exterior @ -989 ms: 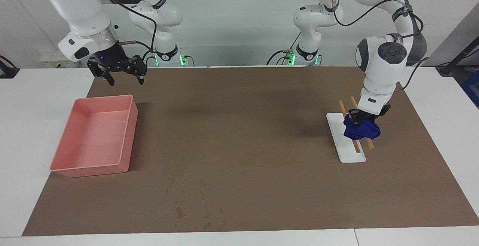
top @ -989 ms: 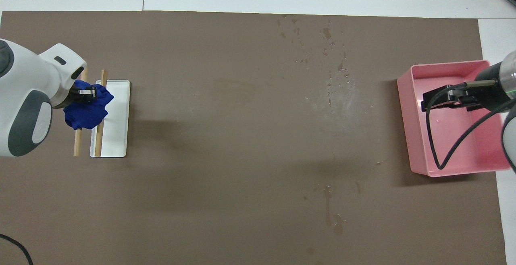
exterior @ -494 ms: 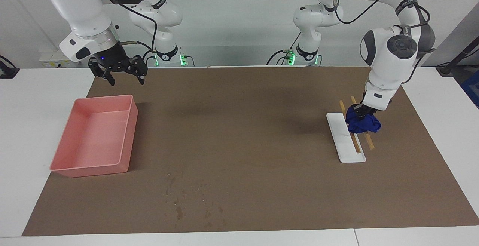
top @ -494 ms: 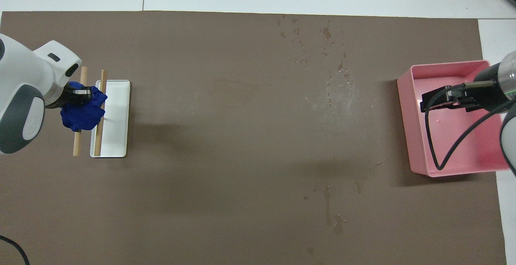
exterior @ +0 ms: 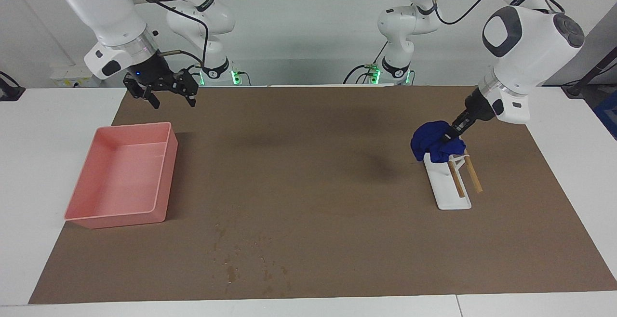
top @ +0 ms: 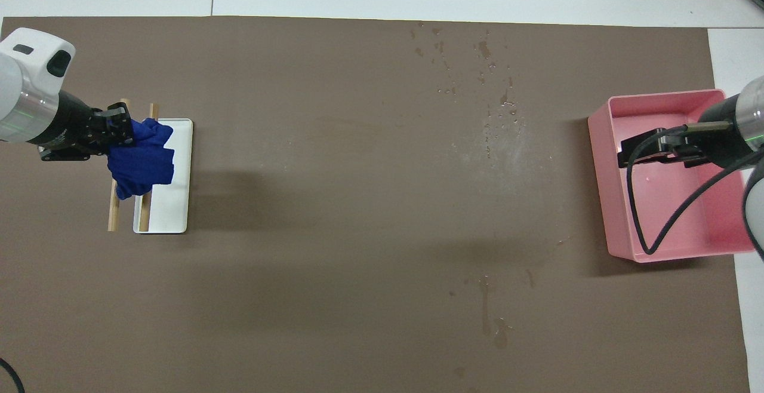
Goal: Wipe water with towel using both arms
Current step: 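Lift the cloth with the left gripper while the right gripper approaches, then grasp the cloth with the right gripper and open the left gripper, then lower the cloth to the table with the right gripper while the left retracts, then wipe the cloth across the table with the right gripper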
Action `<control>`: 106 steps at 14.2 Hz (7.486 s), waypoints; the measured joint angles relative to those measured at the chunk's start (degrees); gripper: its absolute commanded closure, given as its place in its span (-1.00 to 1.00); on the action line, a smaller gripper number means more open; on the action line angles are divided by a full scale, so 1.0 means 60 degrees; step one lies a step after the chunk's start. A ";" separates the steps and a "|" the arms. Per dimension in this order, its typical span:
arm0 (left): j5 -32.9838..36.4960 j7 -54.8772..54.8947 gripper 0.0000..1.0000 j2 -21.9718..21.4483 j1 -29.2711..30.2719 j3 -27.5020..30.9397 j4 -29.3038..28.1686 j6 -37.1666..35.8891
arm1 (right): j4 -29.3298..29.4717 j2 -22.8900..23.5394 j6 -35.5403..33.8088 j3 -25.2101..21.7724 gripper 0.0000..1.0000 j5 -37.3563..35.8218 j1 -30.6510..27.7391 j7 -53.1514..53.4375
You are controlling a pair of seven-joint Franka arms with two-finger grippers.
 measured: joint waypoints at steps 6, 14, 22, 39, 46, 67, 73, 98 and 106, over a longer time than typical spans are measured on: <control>-0.2109 -0.4746 1.00 -0.0200 -0.0705 -0.0315 0.0003 0.0154 | -0.0535 -0.0214 0.0762 0.0156 -1.00 0.1826 0.0899 0.3908; -0.3216 -0.8193 1.00 -0.0250 -0.2938 -0.0392 -0.0352 0.3230 | -0.1560 -0.0355 0.5172 0.0164 -1.00 0.4193 0.2225 1.0225; -0.3337 -0.8933 1.00 -0.0500 -0.3870 -0.0396 -0.0534 0.4240 | -0.2406 -0.0304 0.7219 0.0164 -1.00 0.4908 0.3433 1.2366; -0.3337 -0.8930 1.00 -0.1306 -0.4247 -0.0344 -0.1213 0.4319 | -0.2687 -0.0269 0.7800 0.0124 1.00 0.4908 0.3726 1.2382; -0.3291 -0.8911 -1.00 -0.1321 -0.4270 -0.0365 -0.1221 0.4325 | -0.2696 -0.0257 0.7817 0.0119 1.00 0.4908 0.3725 1.2262; 0.2724 0.5174 -1.00 -0.1360 -0.1276 0.0018 -0.0029 -0.0637 | -0.3763 -0.0336 0.4551 0.0033 1.00 0.0377 0.2010 0.1247; 0.2927 0.7141 -1.00 -0.1351 -0.0932 0.0350 0.0019 -0.1145 | -0.4567 0.0020 0.4888 0.0086 1.00 -0.0317 0.2000 0.0039; 0.2944 0.7825 -1.00 -0.1393 -0.0041 -0.0267 0.0403 -0.2104 | -0.7579 0.0337 0.6623 0.0085 1.00 0.3385 0.1527 0.2061; 0.2944 0.7825 -1.00 -0.1393 -0.0040 -0.0265 0.0403 -0.2106 | -0.7872 0.0122 0.6887 0.0152 1.00 0.4437 0.3850 0.4529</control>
